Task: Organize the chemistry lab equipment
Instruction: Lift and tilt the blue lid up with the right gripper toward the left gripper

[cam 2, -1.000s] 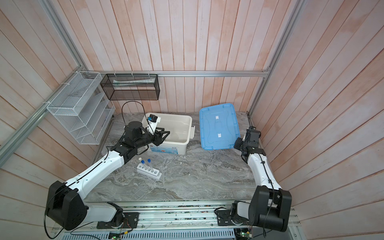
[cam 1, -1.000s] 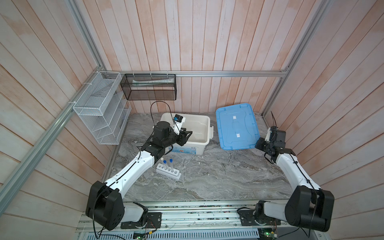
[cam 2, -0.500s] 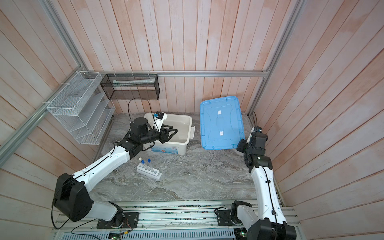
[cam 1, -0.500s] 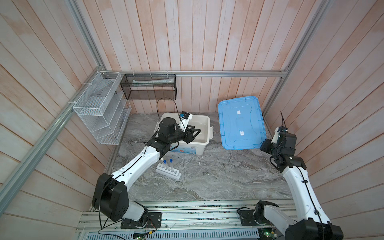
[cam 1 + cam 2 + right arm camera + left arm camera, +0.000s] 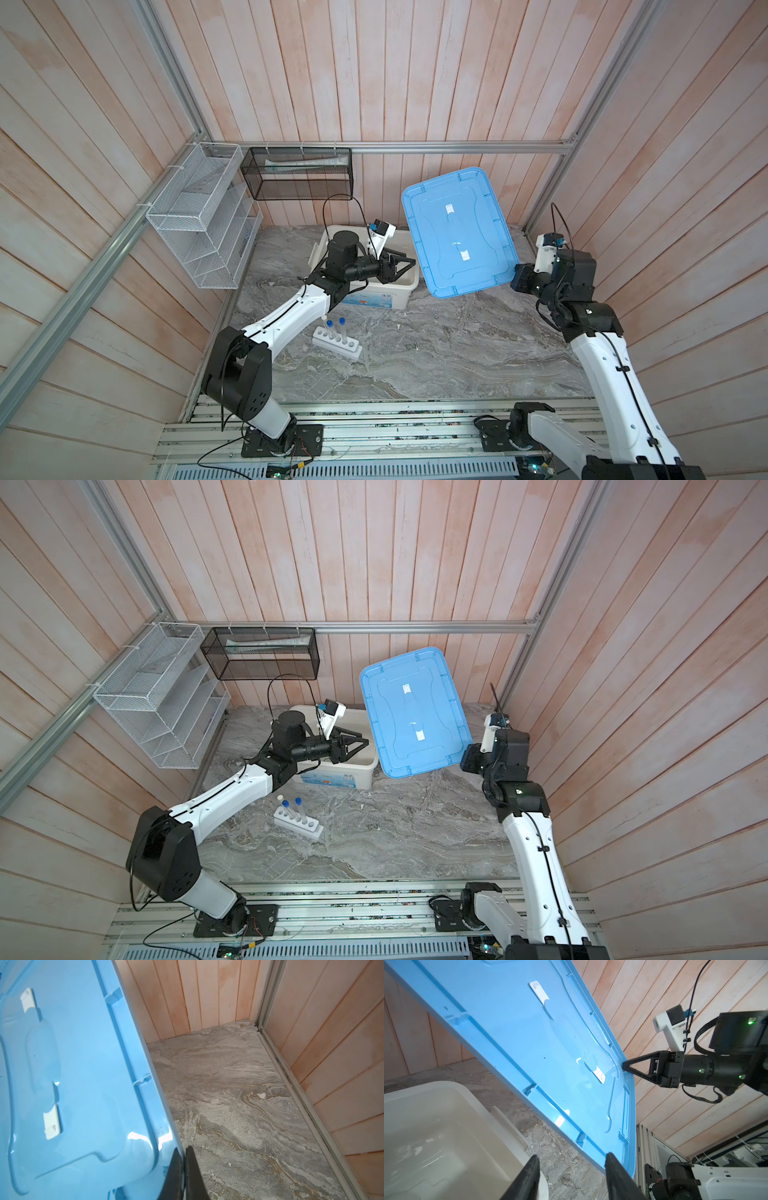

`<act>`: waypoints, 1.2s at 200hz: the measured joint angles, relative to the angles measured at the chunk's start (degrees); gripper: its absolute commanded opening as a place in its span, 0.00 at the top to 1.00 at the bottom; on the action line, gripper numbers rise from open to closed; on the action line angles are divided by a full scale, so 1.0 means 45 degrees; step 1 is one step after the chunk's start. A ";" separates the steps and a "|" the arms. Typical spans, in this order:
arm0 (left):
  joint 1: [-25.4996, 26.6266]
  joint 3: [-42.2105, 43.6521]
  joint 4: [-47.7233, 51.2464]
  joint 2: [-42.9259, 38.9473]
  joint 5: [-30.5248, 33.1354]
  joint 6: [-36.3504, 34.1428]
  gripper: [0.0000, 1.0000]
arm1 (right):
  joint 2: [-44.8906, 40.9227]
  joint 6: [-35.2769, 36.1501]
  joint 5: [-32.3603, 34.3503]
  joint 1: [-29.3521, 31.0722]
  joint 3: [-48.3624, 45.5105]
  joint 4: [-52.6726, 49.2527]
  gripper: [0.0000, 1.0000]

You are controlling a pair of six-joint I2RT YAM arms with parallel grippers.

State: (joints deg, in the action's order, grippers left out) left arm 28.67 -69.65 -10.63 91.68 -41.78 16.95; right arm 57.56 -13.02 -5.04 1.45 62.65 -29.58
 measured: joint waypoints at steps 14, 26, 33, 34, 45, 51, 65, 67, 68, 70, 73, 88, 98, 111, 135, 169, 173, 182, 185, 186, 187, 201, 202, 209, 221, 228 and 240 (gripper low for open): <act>0.0005 -0.0078 -0.0185 0.0194 -0.0112 0.0126 0.47 | 0.0024 -0.0015 -0.0214 0.0253 0.0024 -0.0010 1.00; 0.0005 -0.0097 -0.0340 0.0321 -0.0209 0.0257 0.47 | 0.0053 -0.0063 -0.0393 0.0423 0.0024 -0.0010 1.00; 0.0005 -0.0097 -0.0423 0.0379 -0.0253 0.0306 0.47 | 0.0087 -0.0087 -0.0447 0.0515 0.0024 -0.0005 1.00; 0.0005 -0.0097 -0.0442 0.0393 -0.0267 0.0325 0.47 | 0.0092 -0.0092 -0.0457 0.0534 0.0024 -0.0005 1.00; 0.0005 -0.0097 -0.0554 0.0447 -0.0291 0.0398 0.47 | 0.0170 -0.0107 -0.0515 0.0714 0.0029 -0.0010 1.00; 0.0005 -0.0097 -0.0607 0.0466 -0.0311 0.0442 0.47 | 0.0219 -0.0117 -0.0544 0.0811 0.0029 -0.0005 1.00; 0.0000 -0.0097 -0.0724 0.0466 -0.0325 0.0520 0.47 | 0.0350 -0.0189 -0.0559 0.1005 0.0029 0.0024 1.00; 0.0000 -0.0097 -0.0748 0.0466 -0.0325 0.0534 0.47 | 0.0364 -0.0199 -0.0554 0.1020 0.0029 0.0034 1.00; 0.0000 -0.0097 -0.0753 0.0466 -0.0321 0.0534 0.47 | 0.0374 -0.0204 -0.0554 0.1035 0.0029 0.0039 1.00; -0.0005 -0.0097 -0.0782 0.0466 -0.0321 0.0534 0.47 | 0.0393 -0.0209 -0.0544 0.1059 0.0029 0.0049 1.00; -0.0010 -0.0097 -0.0801 0.0466 -0.0325 0.0539 0.47 | 0.0418 -0.0219 -0.0520 0.1083 0.0029 0.0058 1.00; -0.0015 -0.0097 -0.0889 0.0466 -0.0321 0.0602 0.47 | 0.0563 -0.0301 -0.0432 0.1253 0.0029 0.0165 1.00; -0.0024 -0.0097 -0.0913 0.0466 -0.0316 0.0622 0.47 | 0.0675 -0.0345 -0.0350 0.1384 0.0029 0.0228 1.00; -0.0039 -0.0097 -0.0937 0.0466 -0.0306 0.0636 0.49 | 0.0816 -0.0403 -0.0257 0.1511 0.0029 0.0291 1.00; -0.0063 -0.0097 -0.0976 0.0466 -0.0282 0.0719 0.55 | 0.1030 -0.0447 -0.0136 0.1651 0.0024 0.0389 1.00; -0.0121 -0.0097 -0.0981 0.0471 -0.0277 0.0933 0.69 | 0.1146 -0.0452 -0.0034 0.1753 0.0024 0.0680 1.00; -0.0136 -0.0097 -0.0986 0.0471 -0.0282 0.0913 0.71 | 0.1161 -0.0452 -0.0039 0.1758 0.0024 0.0714 1.00; -0.0170 -0.0097 -0.0996 0.0471 -0.0267 0.0991 0.75 | 0.1180 -0.0447 -0.0034 0.1783 0.0019 0.0792 0.99; -0.0180 -0.0097 -0.1001 0.0471 -0.0243 0.0976 0.76 | 0.1190 -0.0447 -0.0034 0.1783 0.0015 0.0816 0.98; -0.0185 -0.0097 -0.1020 0.0471 -0.0228 0.0957 0.76 | 0.1190 -0.0442 -0.0034 0.1783 0.0015 0.0816 0.98; -0.0189 -0.0097 -0.1030 0.0471 -0.0223 0.0967 0.77 | 0.1195 -0.0447 -0.0044 0.1783 0.0015 0.0816 0.98; -0.0277 -0.0097 -0.1180 0.0471 -0.0141 0.1161 0.80 | 0.1243 -0.0471 -0.0078 0.1821 -0.0019 0.0855 0.96; -0.0277 -0.0097 -0.1180 0.0471 -0.0141 0.1195 0.80 | 0.1253 -0.0481 -0.0083 0.1826 -0.0024 0.0855 0.96; -0.0301 -0.0097 -0.1365 0.0471 -0.0151 0.1190 0.82 | 0.1311 -0.0491 -0.0107 0.1860 -0.0063 0.0865 0.95; -0.0306 -0.0097 -0.1549 0.0457 -0.0204 0.1205 0.82 | 0.1418 -0.0520 -0.0121 0.1875 -0.0131 0.0957 0.91; -0.0311 -0.0097 -0.1598 0.0457 -0.0228 0.1209 0.83 | 0.1467 -0.0549 -0.0131 0.1875 -0.0170 0.0996 0.90; -0.0335 -0.0092 -0.1661 0.0457 -0.0277 0.1239 0.83 | 0.1559 -0.0641 -0.0185 0.1889 -0.0189 0.1039 0.88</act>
State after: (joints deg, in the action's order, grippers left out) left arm 27.16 -70.06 -18.11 93.73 -43.03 22.52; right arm 64.58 -15.90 -5.87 9.96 61.80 -24.91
